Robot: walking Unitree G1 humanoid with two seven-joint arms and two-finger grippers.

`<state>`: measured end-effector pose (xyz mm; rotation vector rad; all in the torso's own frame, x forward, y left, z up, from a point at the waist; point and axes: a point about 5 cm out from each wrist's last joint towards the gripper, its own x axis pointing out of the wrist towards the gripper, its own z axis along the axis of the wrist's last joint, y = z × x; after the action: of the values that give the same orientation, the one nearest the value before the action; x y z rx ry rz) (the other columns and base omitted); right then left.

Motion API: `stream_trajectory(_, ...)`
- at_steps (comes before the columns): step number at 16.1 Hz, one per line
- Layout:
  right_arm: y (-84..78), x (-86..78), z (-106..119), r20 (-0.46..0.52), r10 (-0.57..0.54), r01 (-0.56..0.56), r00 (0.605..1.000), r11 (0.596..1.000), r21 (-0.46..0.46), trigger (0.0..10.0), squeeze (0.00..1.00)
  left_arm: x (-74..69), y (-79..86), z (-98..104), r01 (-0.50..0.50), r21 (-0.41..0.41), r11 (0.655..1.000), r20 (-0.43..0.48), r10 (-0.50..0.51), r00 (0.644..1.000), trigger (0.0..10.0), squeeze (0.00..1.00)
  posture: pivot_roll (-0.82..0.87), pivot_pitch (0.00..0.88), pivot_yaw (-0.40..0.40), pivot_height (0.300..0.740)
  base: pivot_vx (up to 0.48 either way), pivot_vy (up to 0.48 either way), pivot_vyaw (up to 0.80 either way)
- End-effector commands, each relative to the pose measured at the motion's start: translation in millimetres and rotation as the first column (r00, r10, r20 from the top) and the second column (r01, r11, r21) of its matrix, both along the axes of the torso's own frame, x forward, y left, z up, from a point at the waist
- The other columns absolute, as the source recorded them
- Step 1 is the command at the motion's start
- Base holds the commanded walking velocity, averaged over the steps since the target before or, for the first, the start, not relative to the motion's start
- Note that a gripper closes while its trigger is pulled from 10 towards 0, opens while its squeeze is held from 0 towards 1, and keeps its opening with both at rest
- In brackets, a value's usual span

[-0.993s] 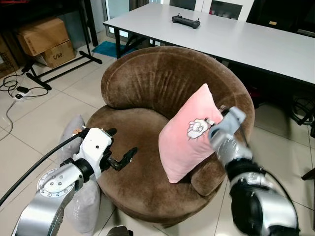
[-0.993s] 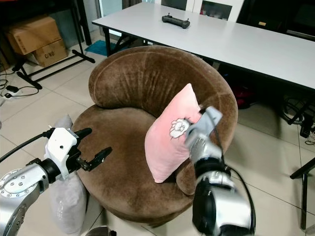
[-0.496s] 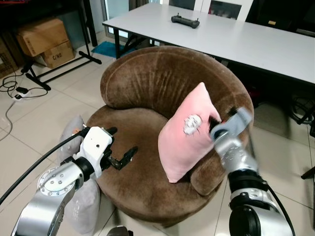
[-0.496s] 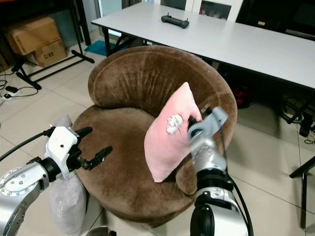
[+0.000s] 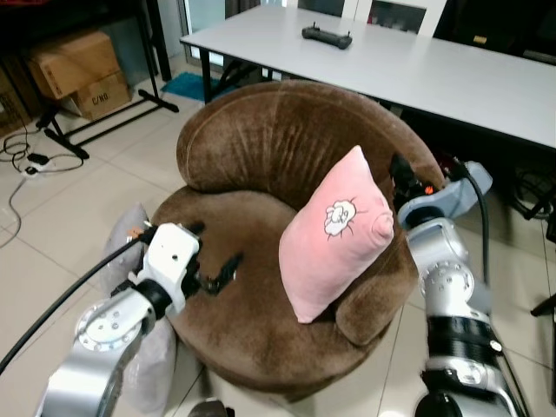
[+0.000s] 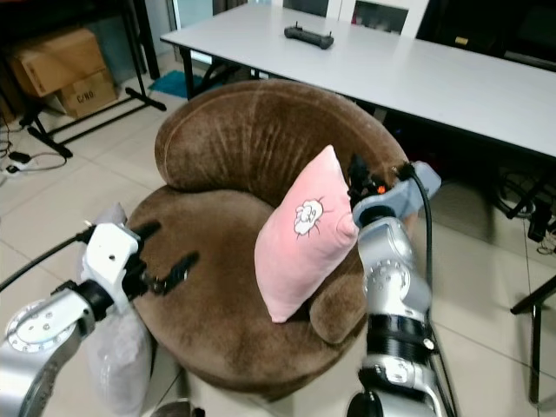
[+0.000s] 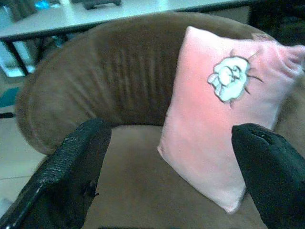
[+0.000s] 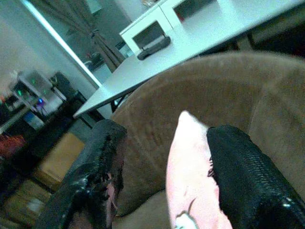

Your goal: Move the pillow to the sofa from floor

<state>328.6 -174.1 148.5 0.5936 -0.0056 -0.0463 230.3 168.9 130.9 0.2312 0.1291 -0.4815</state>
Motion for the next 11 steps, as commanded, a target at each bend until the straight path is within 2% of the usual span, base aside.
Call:
stream_trajectory(1, 9.7, -8.4, 5.0, 0.033, 0.038, -0.034, 0.999, 0.99, -0.137, 10.0, 0.35, -3.1, 3.0, 2.0, -0.061, -0.007, 0.998, 0.031, 0.061, 0.998, 10.0, 0.0, 0.06, 0.0, -0.055, 0.74, 0.0, 0.0, 0.0)
stream_trajectory(2, 14.3, -14.0, 2.6, 0.024, 0.043, -0.037, 0.999, 0.978, -0.207, 10.0, 0.0, -4.9, 5.8, 1.9, -0.101, -0.013, 0.995, 0.044, 0.102, 0.994, 10.0, 0.0, 0.05, 0.0, -0.057, 0.74, 0.0, 0.0, 0.0)
stream_trajectory(4, 26.7, -28.4, -11.1, -0.025, 0.178, -0.178, 0.984, 0.947, -0.267, 10.0, 0.0, -6.1, 18.5, 0.6, -0.224, 0.01, 0.975, 0.078, 0.222, 0.972, 10.0, 0.0, 0.06, 0.0, -0.089, 0.74, 0.0, 0.0, 0.0)
stream_trajectory(5, 27.9, -32.3, -20.1, -0.061, 0.172, -0.183, 0.983, 0.934, -0.307, 10.0, 0.0, -4.8, 21.1, 0.3, -0.266, 0.023, 0.964, 0.099, 0.263, 0.96, 10.0, 0.0, 0.07, 0.0, -0.106, 0.74, 0.0, 0.0, 0.0)
stream_trajectory(6, 29.6, -33.9, -24.3, -0.075, 0.156, -0.172, 0.985, 0.933, -0.315, 10.0, 0.0, -4.1, 22.4, 0.7, -0.308, -0.003, 0.952, 0.101, 0.306, 0.947, 10.0, 0.0, 0.07, 0.0, -0.106, 0.74, 0.0, 0.0, 0.0)
stream_trajectory(8, 36.8, -34.3, -25.8, -0.083, 0.165, -0.183, 0.983, 0.932, -0.312, 10.0, 0.0, -5.0, 22.8, 0.2, -0.321, -0.003, 0.947, 0.106, 0.319, 0.942, 10.0, 0.0, 0.09, 0.0, -0.12, 0.74, 0.0, 0.0, 0.0)
stream_trajectory(10, 42.4, -33.7, -26.0, -0.087, 0.193, -0.211, 0.977, 0.925, -0.316, 10.0, 0.0, -4.7, 24.2, 2.1, -0.337, -0.012, 0.941, 0.117, 0.336, 0.935, 10.0, 0.0, 0.09, 0.0, -0.13, 0.74, 0.0, 0.283, 0.0)
stream_trajectory(11, 45.5, -33.6, -24.6, -0.086, 0.241, -0.255, 0.967, 0.903, -0.345, 10.0, 0.0, -4.1, 24.9, 3.1, -0.348, -0.022, 0.937, 0.119, 0.348, 0.93, 10.0, 0.0, 0.09, 0.0, -0.132, 0.74, 0.0, 0.352, 0.0)
